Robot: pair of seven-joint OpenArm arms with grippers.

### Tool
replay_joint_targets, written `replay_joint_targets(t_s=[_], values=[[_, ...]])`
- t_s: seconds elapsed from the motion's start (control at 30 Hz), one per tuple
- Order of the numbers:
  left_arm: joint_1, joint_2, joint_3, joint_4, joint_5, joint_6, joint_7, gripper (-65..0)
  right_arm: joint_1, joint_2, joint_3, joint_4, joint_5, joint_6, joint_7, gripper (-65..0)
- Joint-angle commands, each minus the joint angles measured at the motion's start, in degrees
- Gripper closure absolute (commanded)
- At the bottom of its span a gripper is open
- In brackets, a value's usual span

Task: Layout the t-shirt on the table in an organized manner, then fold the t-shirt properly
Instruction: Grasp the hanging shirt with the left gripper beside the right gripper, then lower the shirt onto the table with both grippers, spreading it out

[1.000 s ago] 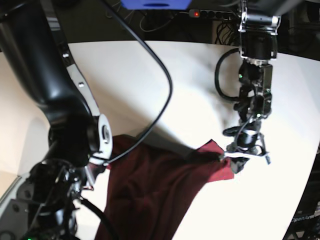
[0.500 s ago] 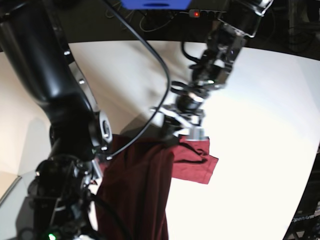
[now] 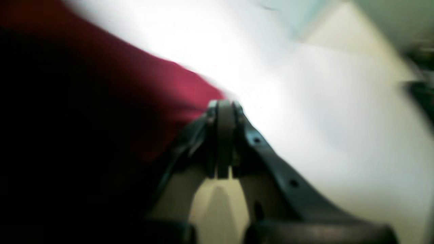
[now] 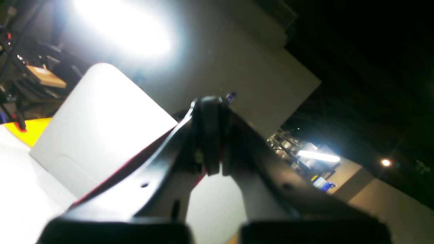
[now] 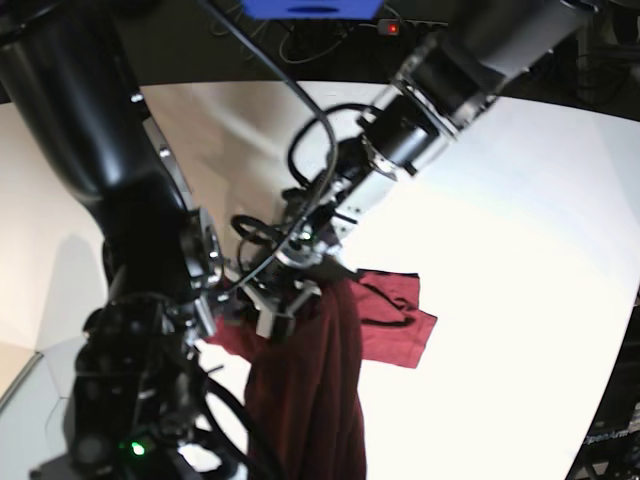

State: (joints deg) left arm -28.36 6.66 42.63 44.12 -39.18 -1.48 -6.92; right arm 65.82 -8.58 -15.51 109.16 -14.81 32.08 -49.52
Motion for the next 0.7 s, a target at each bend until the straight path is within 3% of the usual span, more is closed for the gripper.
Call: replay_joint_targets(t_s=[0.0, 0.2, 0.37, 0.5, 0.67], values=[[-2.98, 2.34, 0.66, -0.12, -0.51, -1.38, -4.73, 0.0, 2.27, -0.42, 0.08, 0.42, -0.27, -0.91, 1.74, 0.0], [-4.56, 2.34, -2.94, -8.91, -4.47, -1.38, -11.94, 0.0, 2.0, -0.42, -0.01, 4.37, -0.27, -0.91, -0.37, 0.0], [-4.65, 2.34, -16.21, -14.98, -4.38, -1.38, -16.95, 0.0, 1.21, -0.42, 0.61, 6.22, -0.36, -0.91, -1.16, 0.0], [-4.83, 2.18, -25.97, -14.45, -4.38, -1.38, -17.04, 0.0, -1.34, -0.42, 0.61, 6.57, -2.82, -0.65, -1.08, 0.0], [-4.39, -3.45, -30.37, -4.34, -4.65, -1.38, -16.51, 0.0, -4.59, -0.42, 0.87, 6.92, -3.08, -0.56, -0.64, 0.0]])
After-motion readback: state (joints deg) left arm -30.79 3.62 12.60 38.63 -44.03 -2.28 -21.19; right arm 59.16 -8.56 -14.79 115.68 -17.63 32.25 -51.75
